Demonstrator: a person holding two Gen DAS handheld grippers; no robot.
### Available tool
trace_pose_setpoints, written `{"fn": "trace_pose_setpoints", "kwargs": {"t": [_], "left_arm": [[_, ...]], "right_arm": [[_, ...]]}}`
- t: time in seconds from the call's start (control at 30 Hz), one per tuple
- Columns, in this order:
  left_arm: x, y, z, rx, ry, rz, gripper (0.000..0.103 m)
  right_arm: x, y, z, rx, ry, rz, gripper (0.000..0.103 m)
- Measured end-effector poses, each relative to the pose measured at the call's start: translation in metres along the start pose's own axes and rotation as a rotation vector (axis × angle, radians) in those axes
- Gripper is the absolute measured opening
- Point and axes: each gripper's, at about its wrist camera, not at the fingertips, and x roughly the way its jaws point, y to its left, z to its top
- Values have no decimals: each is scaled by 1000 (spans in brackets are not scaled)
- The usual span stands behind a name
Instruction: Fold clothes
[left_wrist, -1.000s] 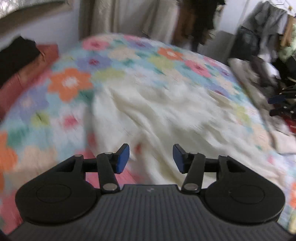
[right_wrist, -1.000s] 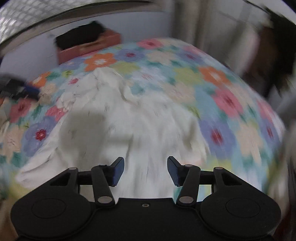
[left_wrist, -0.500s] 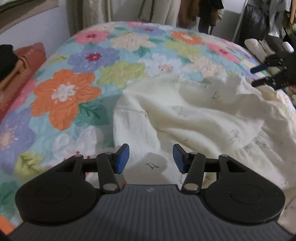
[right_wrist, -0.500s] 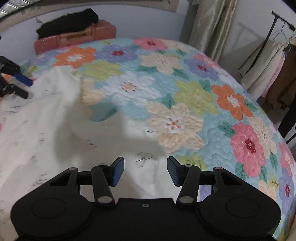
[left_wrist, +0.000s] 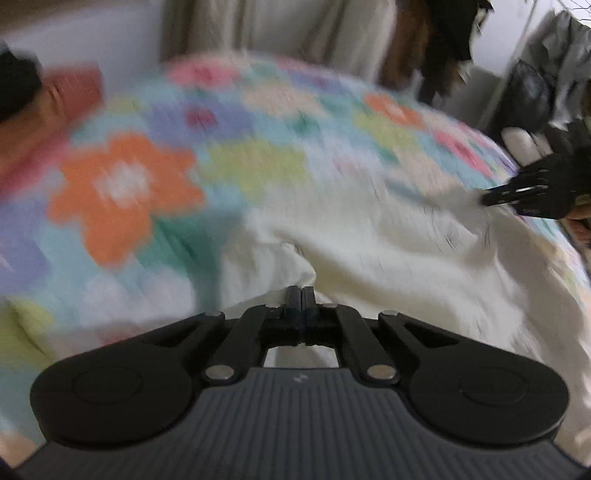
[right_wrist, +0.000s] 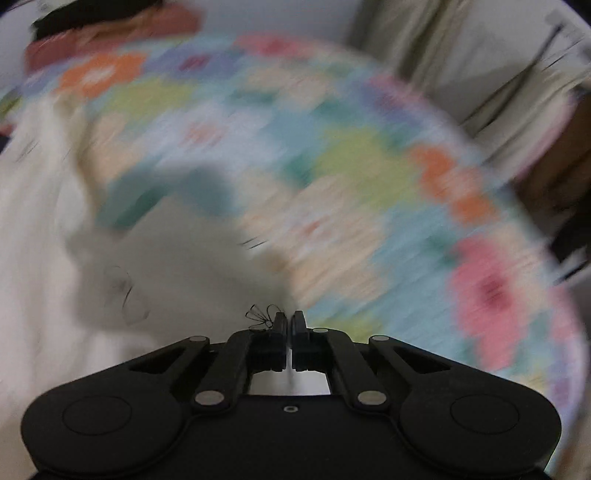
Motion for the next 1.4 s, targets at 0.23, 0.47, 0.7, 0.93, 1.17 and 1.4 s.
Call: {"fn": "trace_pose_setpoints", "kwargs": {"t": [0.23, 0.47, 0.7, 0.93, 1.17, 1.4], "left_arm": [[-39, 3, 67, 62, -297, 249, 0], [-18, 11, 38, -61, -98, 102, 17], [3, 11, -37, -68, 133, 105, 73], [6, 33, -60, -150, 190, 118, 103], [10, 30, -56, -188, 145, 115, 42], [-29, -2, -13, 199, -20, 460, 2]], "right_arm": [[-50, -47, 43, 148, -249, -291, 1], [-26, -53, 26, 200, -155, -331, 22], [-8, -42, -4, 213, -56, -261, 54], [-38, -49, -51, 411, -71, -152, 56], [-54, -61, -110, 565, -65, -74, 56], [-48, -62, -121, 577, -33, -89, 56]]}}
